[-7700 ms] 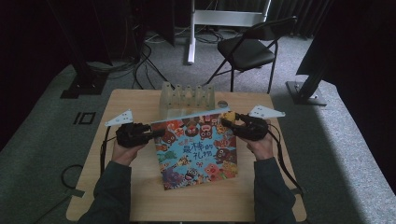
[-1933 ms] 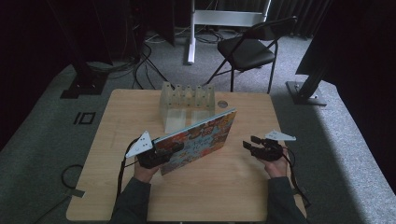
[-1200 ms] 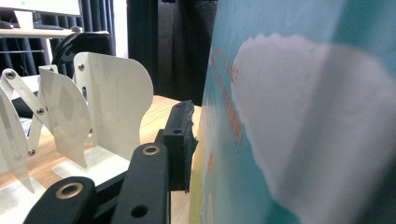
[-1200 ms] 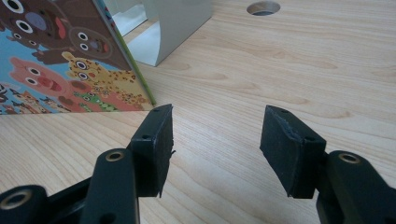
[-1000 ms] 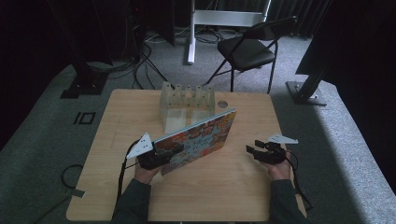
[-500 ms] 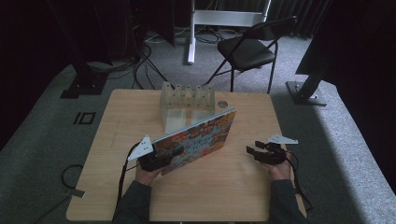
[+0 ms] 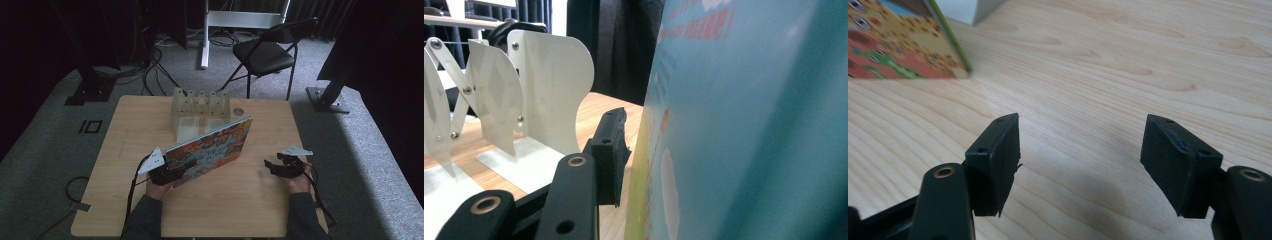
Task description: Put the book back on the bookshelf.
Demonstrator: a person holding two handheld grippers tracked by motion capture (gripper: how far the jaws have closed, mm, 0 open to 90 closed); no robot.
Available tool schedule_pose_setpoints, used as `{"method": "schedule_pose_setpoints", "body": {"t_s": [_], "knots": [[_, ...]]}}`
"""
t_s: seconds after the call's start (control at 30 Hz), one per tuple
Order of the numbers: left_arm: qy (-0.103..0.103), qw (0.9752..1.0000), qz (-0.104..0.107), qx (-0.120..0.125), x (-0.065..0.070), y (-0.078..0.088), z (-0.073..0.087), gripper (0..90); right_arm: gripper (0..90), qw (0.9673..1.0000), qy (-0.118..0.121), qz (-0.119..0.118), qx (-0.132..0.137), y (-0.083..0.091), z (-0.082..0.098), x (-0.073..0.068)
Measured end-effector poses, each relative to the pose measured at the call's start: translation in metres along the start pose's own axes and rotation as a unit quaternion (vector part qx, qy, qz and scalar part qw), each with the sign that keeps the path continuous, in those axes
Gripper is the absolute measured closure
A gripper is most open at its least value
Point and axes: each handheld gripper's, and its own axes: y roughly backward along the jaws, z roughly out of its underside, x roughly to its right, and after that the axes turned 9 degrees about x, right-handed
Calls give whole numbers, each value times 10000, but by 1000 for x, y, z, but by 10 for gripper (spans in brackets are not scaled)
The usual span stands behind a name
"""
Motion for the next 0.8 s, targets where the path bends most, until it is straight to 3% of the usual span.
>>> {"method": "schedule_pose_setpoints", "body": {"t_s": [0.13, 0.63, 0.8], "knots": [[-23, 10000, 27, -12, 2, -1, 3, 596, 302, 9997, 144, 162, -101, -1, 3, -3], [91, 9998, -127, -132, -1, -5, 18, 604, 275, 9993, 127, 264, -218, -3, 9, -1], [1, 9995, -201, -237, 0, -8, 20, 637, 276, 9993, 79, 268, -233, -4, 11, 1]]}}
